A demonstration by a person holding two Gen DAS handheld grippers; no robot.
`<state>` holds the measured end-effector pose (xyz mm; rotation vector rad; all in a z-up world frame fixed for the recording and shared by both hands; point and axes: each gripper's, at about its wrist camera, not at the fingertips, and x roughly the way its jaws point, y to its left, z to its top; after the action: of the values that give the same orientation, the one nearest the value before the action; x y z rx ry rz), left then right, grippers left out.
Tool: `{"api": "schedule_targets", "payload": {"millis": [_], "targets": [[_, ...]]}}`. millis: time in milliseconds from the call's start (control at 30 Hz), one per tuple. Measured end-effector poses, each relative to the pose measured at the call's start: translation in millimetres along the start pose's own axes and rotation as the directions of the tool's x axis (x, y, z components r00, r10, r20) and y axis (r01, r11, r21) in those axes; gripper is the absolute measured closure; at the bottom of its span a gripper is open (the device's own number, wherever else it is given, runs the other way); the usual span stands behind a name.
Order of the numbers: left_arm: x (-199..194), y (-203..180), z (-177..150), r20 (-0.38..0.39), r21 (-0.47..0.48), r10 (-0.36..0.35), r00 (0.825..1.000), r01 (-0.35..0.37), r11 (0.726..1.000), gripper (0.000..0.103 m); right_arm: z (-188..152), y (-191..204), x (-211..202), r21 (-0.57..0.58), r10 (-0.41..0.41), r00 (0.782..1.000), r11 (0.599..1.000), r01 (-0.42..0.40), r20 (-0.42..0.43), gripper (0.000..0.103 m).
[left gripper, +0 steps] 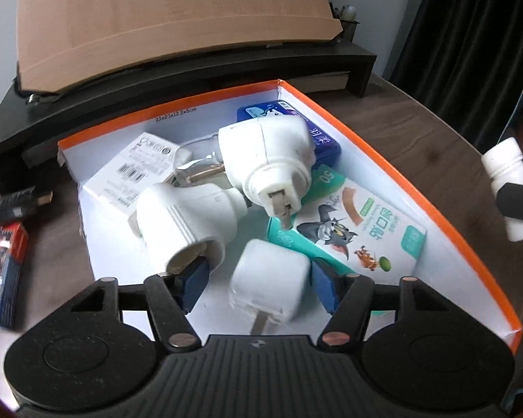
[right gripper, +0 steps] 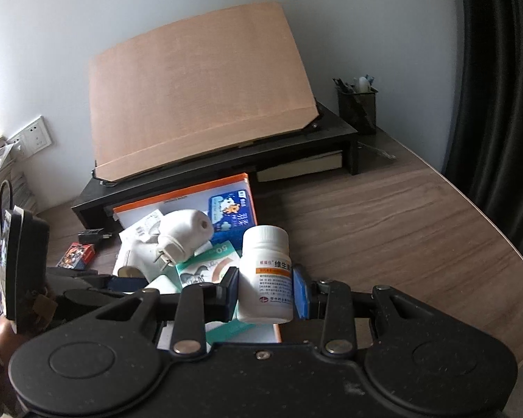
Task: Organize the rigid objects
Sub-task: 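Lower the charger into the tray with the left tool while the right tool holds the pill bottle, then hold the white charger and pill bottle low over the tray with both tools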
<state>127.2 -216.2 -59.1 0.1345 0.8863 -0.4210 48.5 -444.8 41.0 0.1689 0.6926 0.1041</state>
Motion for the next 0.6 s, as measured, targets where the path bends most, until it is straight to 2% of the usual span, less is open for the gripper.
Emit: {"api": "schedule_targets", "payload": {"millis": [100, 200, 333, 433, 600], "targets": [[-0.4, -1.3, 1.0, 0.007, 0.013, -0.003, 1.0, 0.003, 1.0, 0.062, -0.6, -2.0, 2.7, 0.008, -0.005, 1.0, 1.0, 0.005, -0.007, 0.063], [-5.3, -6.9, -1.7, 0.007, 0.006, -0.011, 1.0, 0.011, 1.0, 0.061, 0.0, 0.5, 4.9, 0.003, 0.002, 1.0, 1.0, -0.002, -0.011, 0.063], [-21.4, -3.4, -7.8, 0.023, -0.063, -0.014, 1.0, 0.015, 0.998, 0.061, 1.8, 7.4, 6.5, -0.016, 0.017, 1.0, 1.0, -0.017, -0.011, 0.063], [-43.9, -2.4, -8.0, 0.057, -0.104, -0.017, 0.998, 0.023, 0.994, 0.061, 3.1, 13.1, 6.2, -0.028, 0.034, 0.999, 0.999, -0.034, -0.009, 0.063], [-78.6, -7.0, -1.8, 0.112, -0.155, 0.019, 0.994, -0.001, 0.988, 0.061, 7.1, 29.9, 1.8, -0.066, 0.069, 0.998, 0.995, -0.069, 0.003, 0.063]]}}
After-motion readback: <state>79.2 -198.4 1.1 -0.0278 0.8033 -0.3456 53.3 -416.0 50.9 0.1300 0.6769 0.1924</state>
